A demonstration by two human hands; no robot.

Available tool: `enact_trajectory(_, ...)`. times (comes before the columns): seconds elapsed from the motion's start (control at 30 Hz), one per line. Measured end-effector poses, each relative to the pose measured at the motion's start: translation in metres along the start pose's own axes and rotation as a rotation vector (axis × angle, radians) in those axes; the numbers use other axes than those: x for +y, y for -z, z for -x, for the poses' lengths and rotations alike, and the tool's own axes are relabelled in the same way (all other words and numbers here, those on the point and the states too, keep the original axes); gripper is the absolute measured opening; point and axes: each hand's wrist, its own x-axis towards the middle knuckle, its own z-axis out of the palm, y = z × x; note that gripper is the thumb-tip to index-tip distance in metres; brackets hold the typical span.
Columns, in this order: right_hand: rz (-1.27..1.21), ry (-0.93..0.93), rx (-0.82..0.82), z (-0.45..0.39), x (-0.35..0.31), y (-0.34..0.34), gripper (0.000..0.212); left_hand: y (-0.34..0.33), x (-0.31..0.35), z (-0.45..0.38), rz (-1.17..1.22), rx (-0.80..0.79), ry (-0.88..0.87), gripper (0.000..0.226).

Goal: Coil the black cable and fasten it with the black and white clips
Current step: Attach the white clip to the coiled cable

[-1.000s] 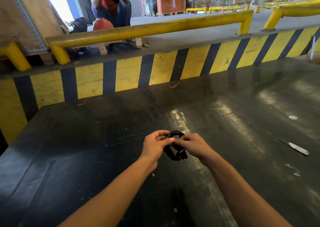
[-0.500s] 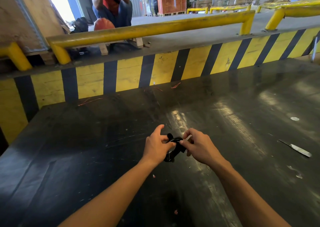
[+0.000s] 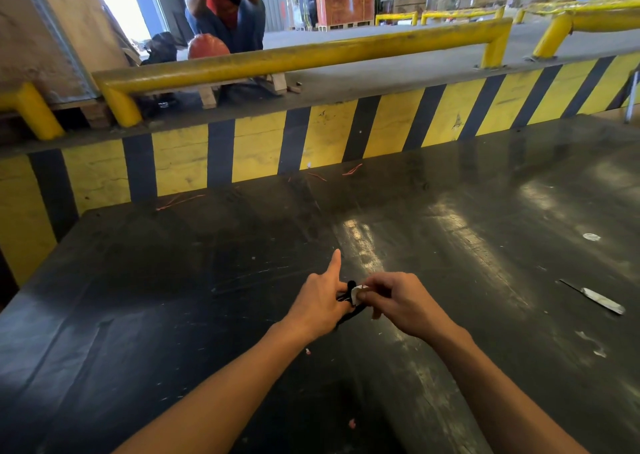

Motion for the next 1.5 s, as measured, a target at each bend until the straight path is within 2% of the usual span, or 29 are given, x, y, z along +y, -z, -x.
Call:
enact_trajectory(0.1, 0.156, 0.093, 0.096, -0.001, 0.007, -0.002, 0.005, -0.001, 0.002, 0.001, -0.01, -0.048, 0.006, 0.102)
enact_trajectory(0.17, 0.104, 0.072, 0.095, 0.0, 0.01, -0.004, 0.002, -0.002, 0.0, 0.001, -0.017, -0.069, 0.013, 0.103)
enact_trajectory(0.27, 0.017, -0.008, 0.057, 0.0, 0.012, -0.006, 0.017, -0.004, -0.003, 0.001, -0.023, -0.081, 0.034, 0.106)
enact_trajectory(0.33, 0.013, -0.038, 0.007, 0.0, 0.012, -0.004, 0.031, -0.004, -0.005, 0.002, -0.021, -0.1, 0.031, 0.107)
enact_trajectory(0.37, 0.035, -0.038, -0.022, 0.0, 0.011, -0.002, 0.032, -0.004, -0.005, 0.002, -0.024, -0.114, 0.025, 0.107)
enact_trajectory(0.5, 0.005, -0.05, -0.114, -0.004, 0.01, 0.003, 0.004, -0.001, -0.004, 0.003, -0.022, -0.15, 0.015, 0.107)
enact_trajectory(0.57, -0.014, -0.059, -0.134, -0.003, 0.013, 0.001, 0.009, 0.0, -0.004, 0.003, 0.008, -0.183, 0.034, 0.108)
enact_trajectory(0.67, -0.122, -0.11, -0.086, 0.0, 0.016, -0.004, 0.005, 0.003, -0.01, 0.001, 0.106, -0.24, 0.088, 0.108)
enact_trajectory(0.87, -0.482, -0.237, 0.046, 0.006, 0.023, -0.014, 0.004, 0.006, -0.026, 0.002, 0.399, -0.22, 0.213, 0.078)
enact_trajectory(1.03, -0.523, -0.297, 0.086, 0.008, 0.029, -0.027, 0.011, 0.002, -0.032, 0.002, 0.442, -0.28, 0.252, 0.067)
enact_trajectory(1.17, -0.694, -0.39, 0.249, 0.004, 0.044, -0.039, 0.008, -0.004, -0.047, 0.001, 0.523, -0.277, 0.33, 0.054)
enact_trajectory(1.27, -0.808, -0.525, 0.302, 0.003, 0.06, -0.055, 0.009, -0.02, -0.066, 0.006, 0.641, -0.219, 0.482, 0.041)
enact_trajectory(1.4, -0.722, -0.625, 0.273, 0.003, 0.077, -0.084, 0.006, -0.042, -0.096, 0.006, 0.715, -0.072, 0.669, 0.042)
enact_trajectory(1.5, -0.582, -0.672, 0.153, -0.002, 0.09, -0.102, 0.022, -0.052, -0.117, 0.001, 0.716, 0.016, 0.777, 0.048)
